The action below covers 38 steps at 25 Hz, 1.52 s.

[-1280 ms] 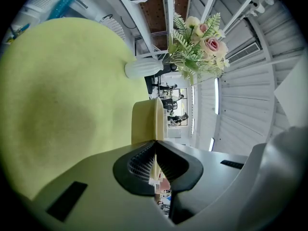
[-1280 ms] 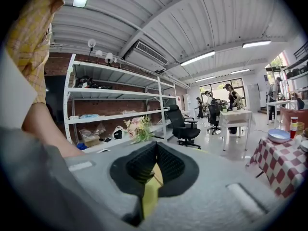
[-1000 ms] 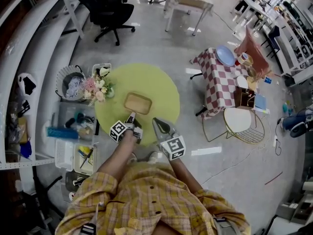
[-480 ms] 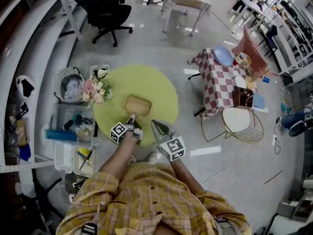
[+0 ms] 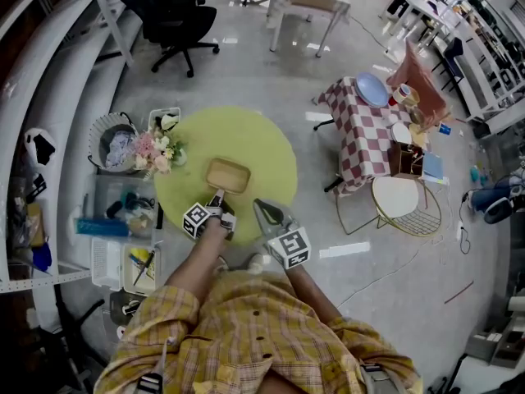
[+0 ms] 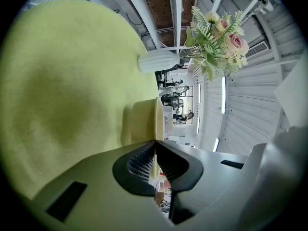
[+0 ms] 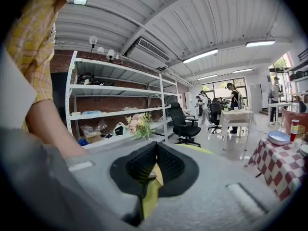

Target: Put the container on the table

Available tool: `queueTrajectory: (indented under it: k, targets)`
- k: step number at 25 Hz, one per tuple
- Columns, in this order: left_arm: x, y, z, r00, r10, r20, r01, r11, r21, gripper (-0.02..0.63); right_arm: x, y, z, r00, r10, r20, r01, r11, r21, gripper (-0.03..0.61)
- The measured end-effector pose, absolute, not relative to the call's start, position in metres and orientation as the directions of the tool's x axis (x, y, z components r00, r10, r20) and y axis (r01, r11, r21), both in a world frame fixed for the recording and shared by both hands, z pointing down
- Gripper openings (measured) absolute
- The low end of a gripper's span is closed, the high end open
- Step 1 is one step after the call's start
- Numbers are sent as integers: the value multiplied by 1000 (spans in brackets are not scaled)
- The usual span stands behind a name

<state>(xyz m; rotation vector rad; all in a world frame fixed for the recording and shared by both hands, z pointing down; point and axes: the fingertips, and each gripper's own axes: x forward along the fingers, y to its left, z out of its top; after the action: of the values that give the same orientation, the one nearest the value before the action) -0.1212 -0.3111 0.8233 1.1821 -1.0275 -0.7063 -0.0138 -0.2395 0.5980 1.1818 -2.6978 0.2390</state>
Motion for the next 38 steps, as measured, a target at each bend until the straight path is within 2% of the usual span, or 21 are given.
queueTrajectory:
  k: [28, 35, 38]
  targets:
    - [-115, -314, 833, 428, -853, 298, -78, 293, 953, 17, -7, -242, 604, -650, -715, 256, -751, 656, -74, -2]
    - [-114, -312, 837, 442, -837, 322, -116, 303, 946, 18, -7, -241, 604, -652, -714, 256, -750, 658, -74, -2]
    - [-115, -309, 839, 446, -831, 333, -127, 309, 942, 38, -9, -239, 604, -654, -712, 258, -746, 663, -63, -2]
